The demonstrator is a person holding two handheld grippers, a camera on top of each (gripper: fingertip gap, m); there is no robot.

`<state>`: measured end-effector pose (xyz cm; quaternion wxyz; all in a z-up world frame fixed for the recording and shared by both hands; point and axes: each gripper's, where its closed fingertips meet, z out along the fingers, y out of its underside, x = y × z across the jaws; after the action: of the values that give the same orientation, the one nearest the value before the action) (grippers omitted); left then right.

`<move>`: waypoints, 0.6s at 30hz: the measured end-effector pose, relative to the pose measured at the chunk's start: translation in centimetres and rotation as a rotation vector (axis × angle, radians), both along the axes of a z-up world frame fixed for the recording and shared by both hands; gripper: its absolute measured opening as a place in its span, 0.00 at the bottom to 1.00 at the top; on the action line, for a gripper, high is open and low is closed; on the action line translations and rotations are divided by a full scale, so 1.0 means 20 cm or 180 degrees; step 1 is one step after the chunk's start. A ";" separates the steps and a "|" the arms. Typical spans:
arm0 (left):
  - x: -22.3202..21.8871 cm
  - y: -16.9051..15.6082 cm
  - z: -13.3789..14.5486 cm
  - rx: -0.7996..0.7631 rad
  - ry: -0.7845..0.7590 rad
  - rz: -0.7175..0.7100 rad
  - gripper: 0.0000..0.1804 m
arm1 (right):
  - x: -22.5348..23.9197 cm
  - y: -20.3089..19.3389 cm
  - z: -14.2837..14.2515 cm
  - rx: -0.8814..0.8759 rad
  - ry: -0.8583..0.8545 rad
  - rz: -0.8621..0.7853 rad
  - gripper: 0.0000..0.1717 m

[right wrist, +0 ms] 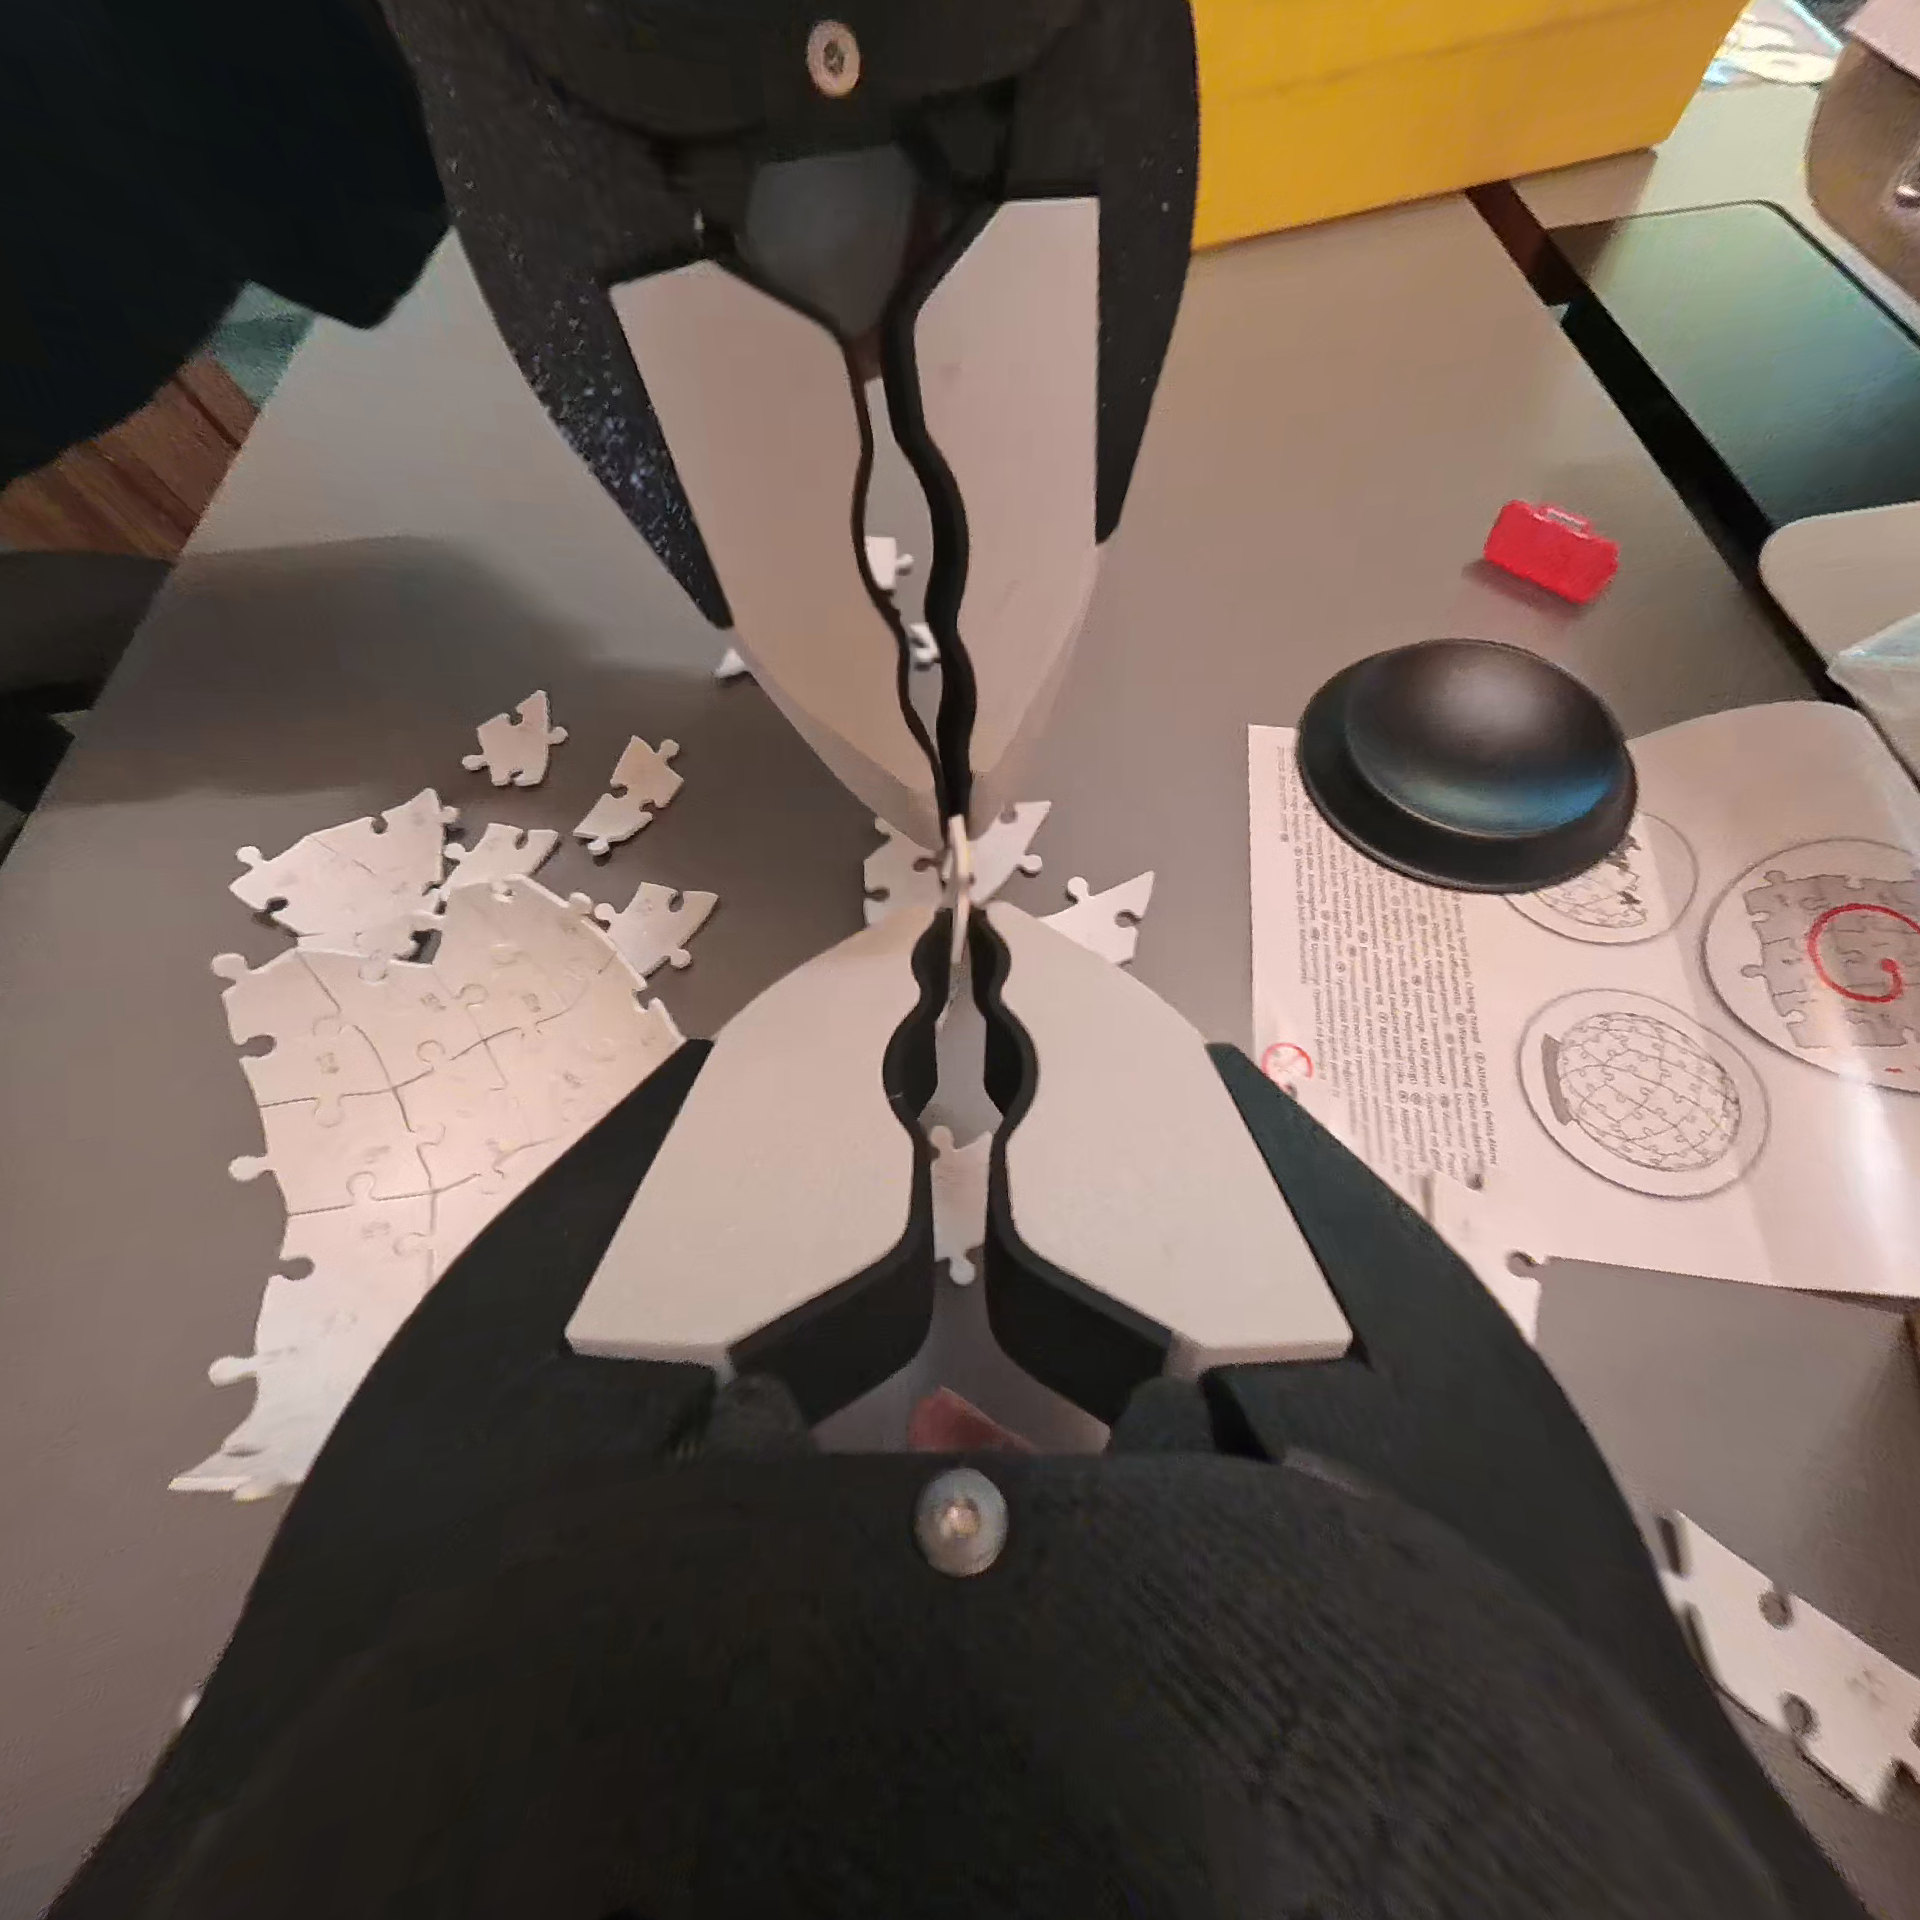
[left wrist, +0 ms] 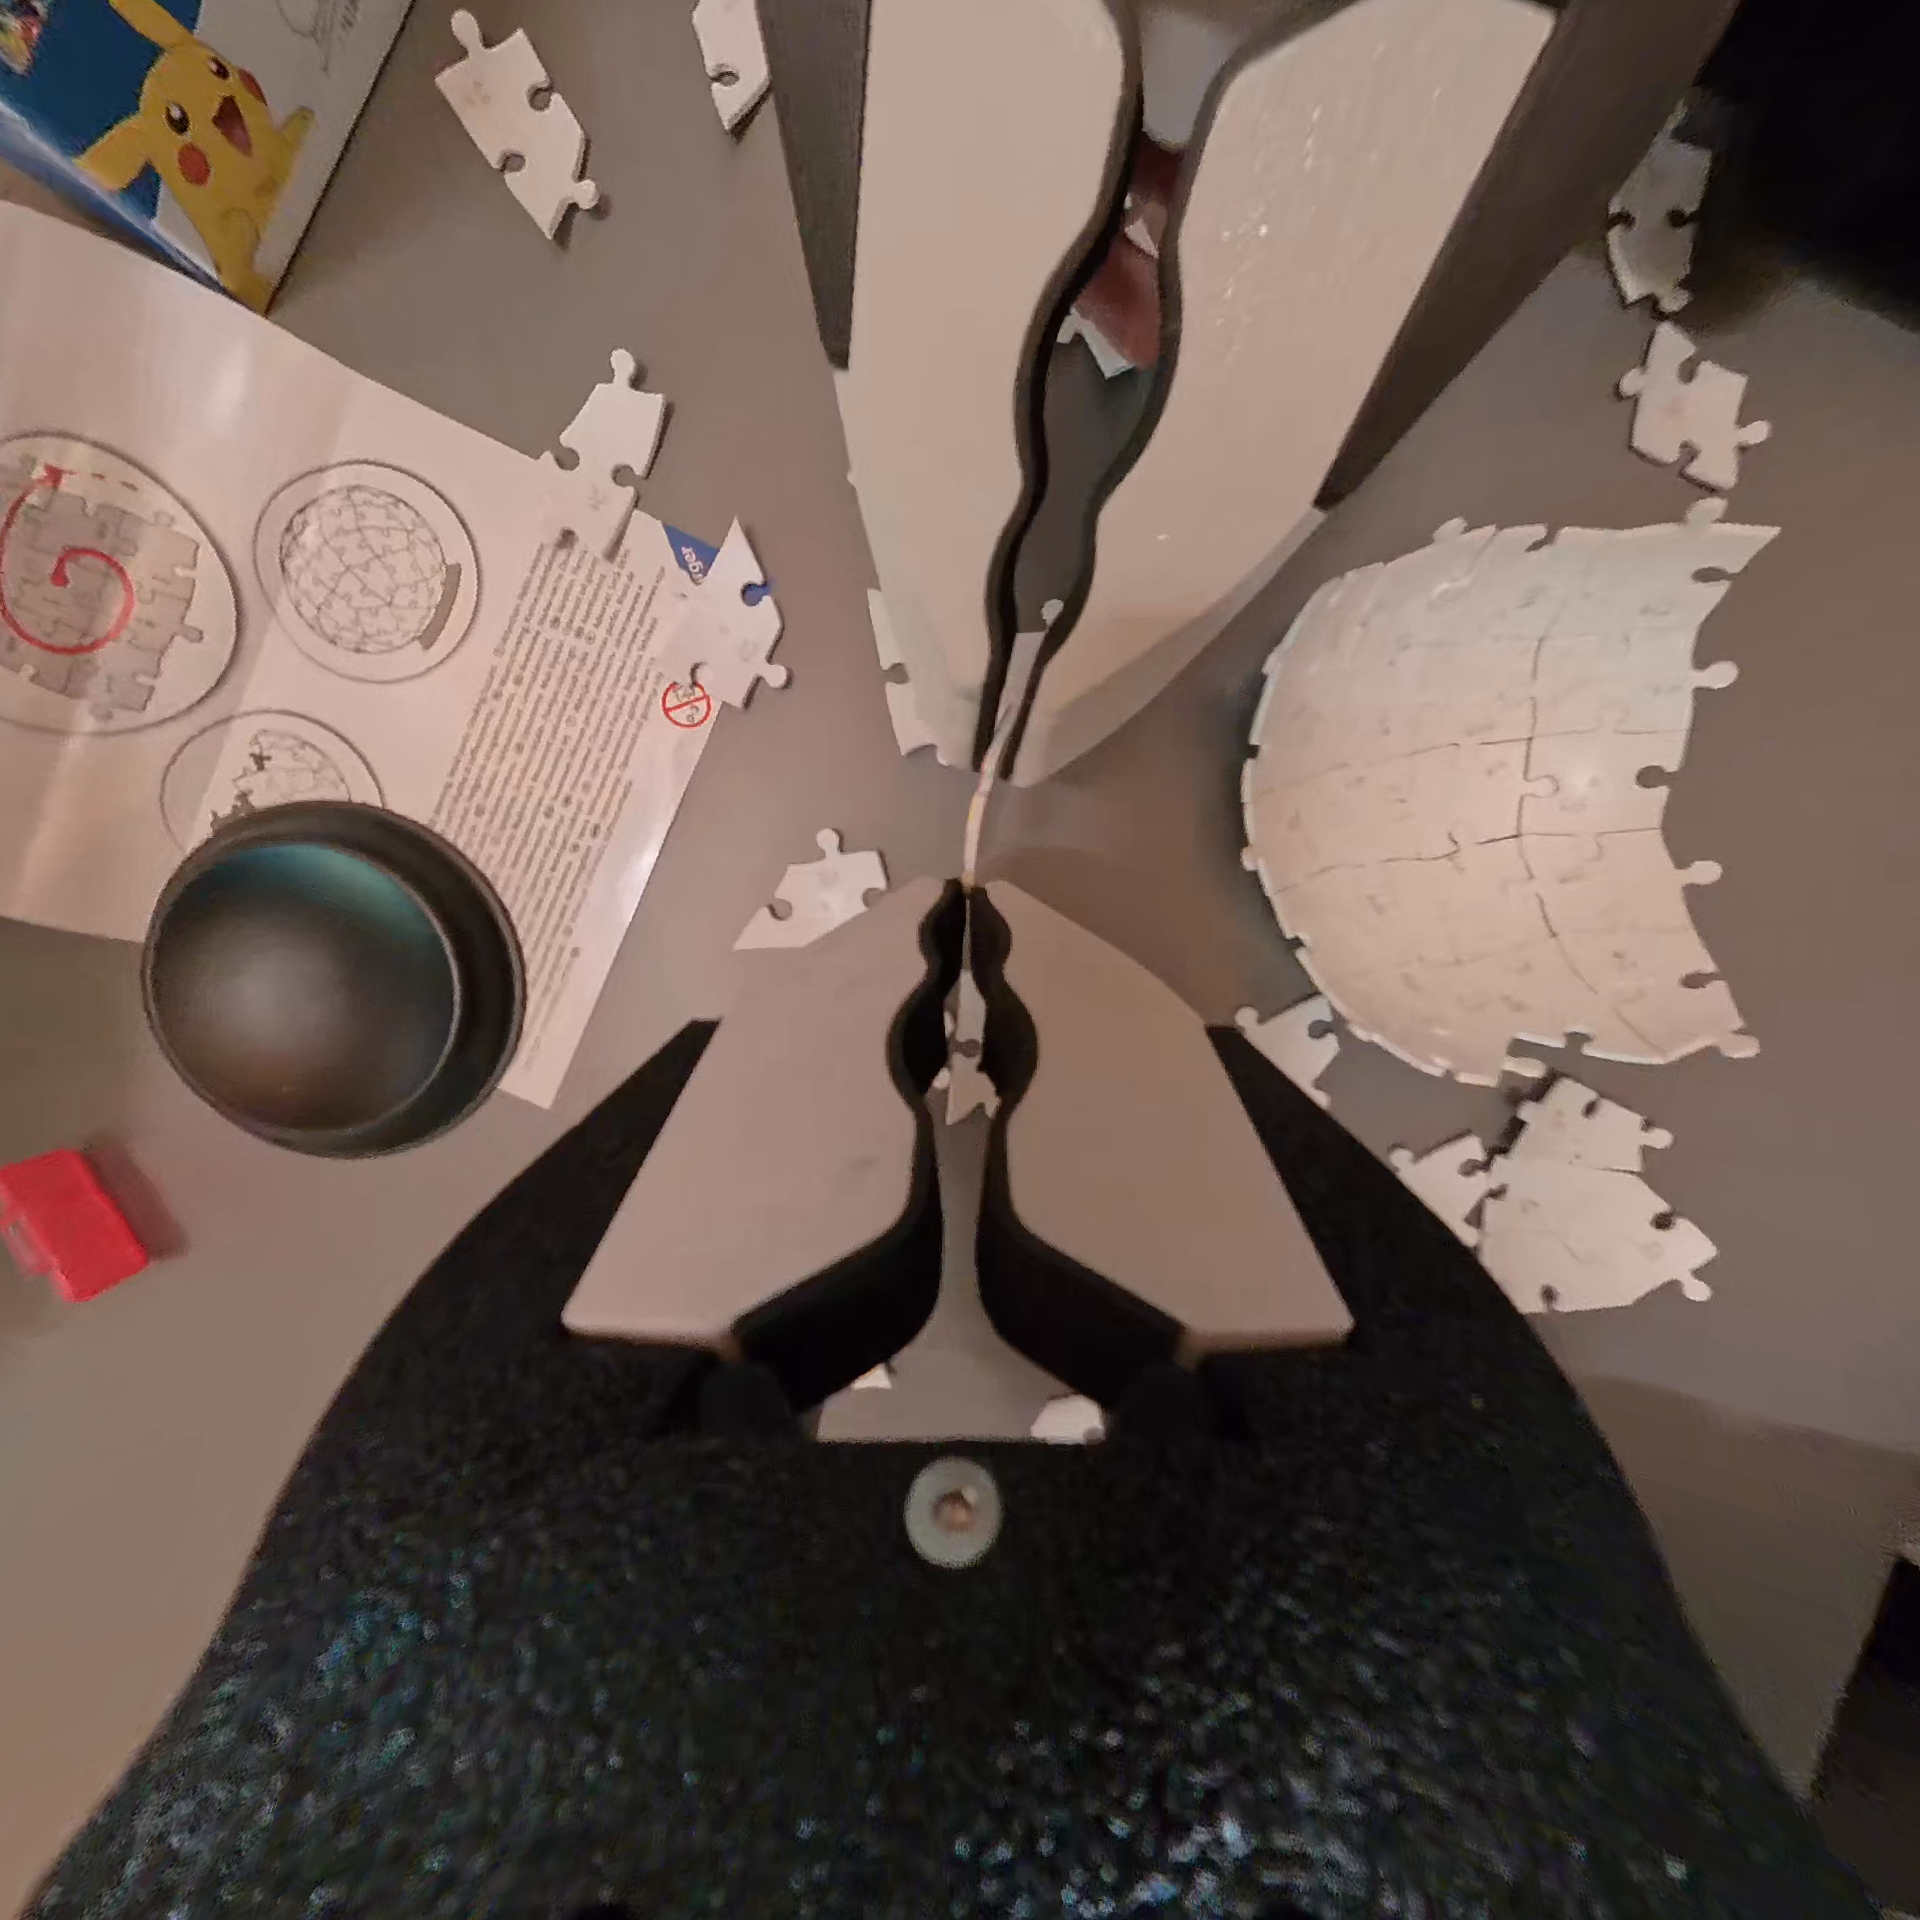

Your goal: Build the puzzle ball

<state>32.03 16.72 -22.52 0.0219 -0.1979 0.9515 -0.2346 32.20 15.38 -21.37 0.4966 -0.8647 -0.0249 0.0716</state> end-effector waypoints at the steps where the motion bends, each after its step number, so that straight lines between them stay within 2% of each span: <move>1: -0.01 0.01 0.01 -0.0029 0.0055 0.0032 0.00 | -0.02 0.01 0.01 0.0039 0.0031 0.0048 0.02; 5: -0.03 0.03 0.05 -0.0186 0.0110 0.0180 0.01 | -0.01 0.03 0.03 0.0125 0.0182 -0.0029 0.01; 7: 0.02 0.03 0.09 -0.0392 -0.0097 0.0423 0.01 | 0.03 0.04 0.08 0.0327 0.0451 -0.0242 0.01; 10: 0.06 0.04 0.21 -0.0977 -0.0330 0.0886 0.01 | 0.06 0.06 0.20 0.0912 0.1145 -0.0378 0.01; 12: 0.06 0.05 0.29 -0.1404 -0.0359 0.1240 0.08 | 0.05 0.06 0.29 0.1320 0.1449 -0.0305 0.01; 15: -0.02 0.02 0.38 -0.2046 -0.0197 0.1430 0.09 | 0.01 0.09 0.33 0.1493 0.1554 -0.0193 0.01; 18: -0.03 0.05 0.40 -0.2184 -0.0202 0.1748 0.09 | -0.05 0.11 0.40 0.1663 0.1554 -0.0020 0.01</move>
<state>31.36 17.71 -14.55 0.0457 -0.4319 0.7295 -0.5285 31.16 17.66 -13.28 0.6925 -0.6659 0.0797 0.2658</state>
